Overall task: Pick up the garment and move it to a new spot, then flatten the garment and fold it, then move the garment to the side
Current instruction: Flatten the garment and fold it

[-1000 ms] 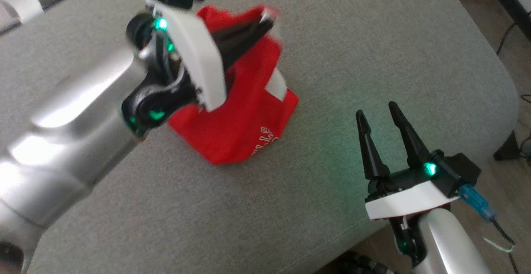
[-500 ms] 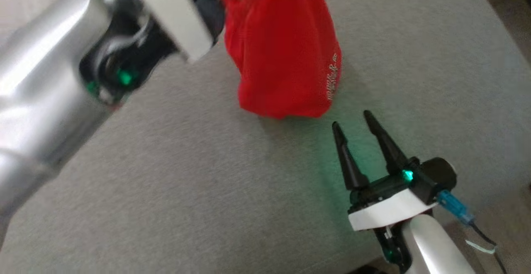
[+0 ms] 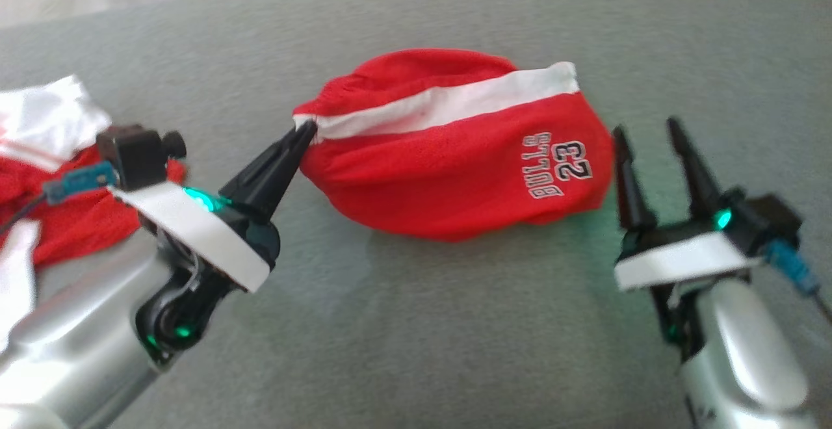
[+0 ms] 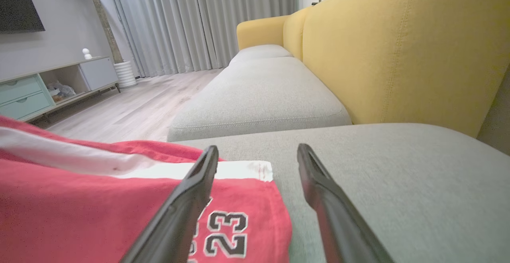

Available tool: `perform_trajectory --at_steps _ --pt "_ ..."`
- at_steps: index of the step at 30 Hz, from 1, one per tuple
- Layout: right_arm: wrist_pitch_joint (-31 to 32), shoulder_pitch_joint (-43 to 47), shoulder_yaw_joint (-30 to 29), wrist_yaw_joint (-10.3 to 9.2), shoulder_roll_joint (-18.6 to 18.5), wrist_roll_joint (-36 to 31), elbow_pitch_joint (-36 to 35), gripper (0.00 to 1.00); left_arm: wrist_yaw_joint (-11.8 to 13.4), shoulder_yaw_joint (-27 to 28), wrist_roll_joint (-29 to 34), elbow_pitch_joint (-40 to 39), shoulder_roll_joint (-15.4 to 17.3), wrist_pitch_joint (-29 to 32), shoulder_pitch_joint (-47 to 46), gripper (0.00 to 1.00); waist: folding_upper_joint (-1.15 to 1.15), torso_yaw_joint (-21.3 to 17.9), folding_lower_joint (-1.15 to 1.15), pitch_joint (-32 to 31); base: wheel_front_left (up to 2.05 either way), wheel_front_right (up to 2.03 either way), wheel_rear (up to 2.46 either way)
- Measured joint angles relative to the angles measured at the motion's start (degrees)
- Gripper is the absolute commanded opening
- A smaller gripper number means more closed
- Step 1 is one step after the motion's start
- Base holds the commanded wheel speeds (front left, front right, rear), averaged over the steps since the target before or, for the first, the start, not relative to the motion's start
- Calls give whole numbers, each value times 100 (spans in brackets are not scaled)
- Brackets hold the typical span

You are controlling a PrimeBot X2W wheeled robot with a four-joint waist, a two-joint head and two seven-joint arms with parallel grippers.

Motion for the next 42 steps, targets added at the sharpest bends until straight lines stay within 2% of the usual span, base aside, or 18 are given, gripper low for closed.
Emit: perform_trajectory --at_steps 3,5,7,10,15,18,24,30,37,38,39,40,42 --pt "-1 -484 -92 0 -174 122 554 100 0 -51 1 57 -34 -118 102 0 0 255 0 34 0 0 0" --pt "-1 -848 -14 0 -322 463 1115 100 -1 -60 3 71 -91 -138 98 0 0 408 0 67 0 0 0" --pt "141 -1232 298 0 -488 1104 1744 100 -2 -69 29 85 -170 -138 87 0 0 549 0 102 0 0 0" --pt "602 -1724 972 0 -764 2147 2111 100 -2 -96 37 87 -226 -137 70 0 0 715 0 174 0 0 0" --pt "1334 -2361 2069 0 -1539 3511 2094 100 -2 -174 85 96 -287 -129 -57 0 0 894 1 365 0 0 0" --pt "1681 -2566 2668 0 -2023 4008 1991 100 -2 -238 85 89 -353 -118 -210 0 0 990 1 479 0 0 0" --pt "2301 -2919 3524 0 -2708 4933 1760 100 -2 -358 85 77 -401 -71 -352 0 0 1166 1 657 0 0 0" --pt "2269 -3177 3931 0 -3067 5403 1764 100 -2 -472 85 68 -449 -80 -496 0 0 1288 1 761 0 0 0" --pt "2269 -3291 4281 0 -3167 5992 1853 100 -2 -633 78 81 -508 -131 -569 0 0 1385 1 837 0 0 0" --pt "2269 -3291 4281 0 -3167 5992 1853 81 -2 -633 78 81 -508 -131 -569 0 0 1385 1 837 0 0 0" --pt "2269 -3292 4312 0 -3183 6082 1835 29 -2 -650 77 93 -509 -136 -580 0 0 1392 1 845 0 0 0" --pt "2268 -3294 4347 0 -3200 6173 1796 0 -2 -661 59 104 -510 -138 -595 0 0 1396 1 849 0 0 0" --pt "2228 -3316 4464 0 -3241 6295 1679 0 -2 -692 20 123 -510 -185 -641 0 0 1395 0 849 0 0 0"
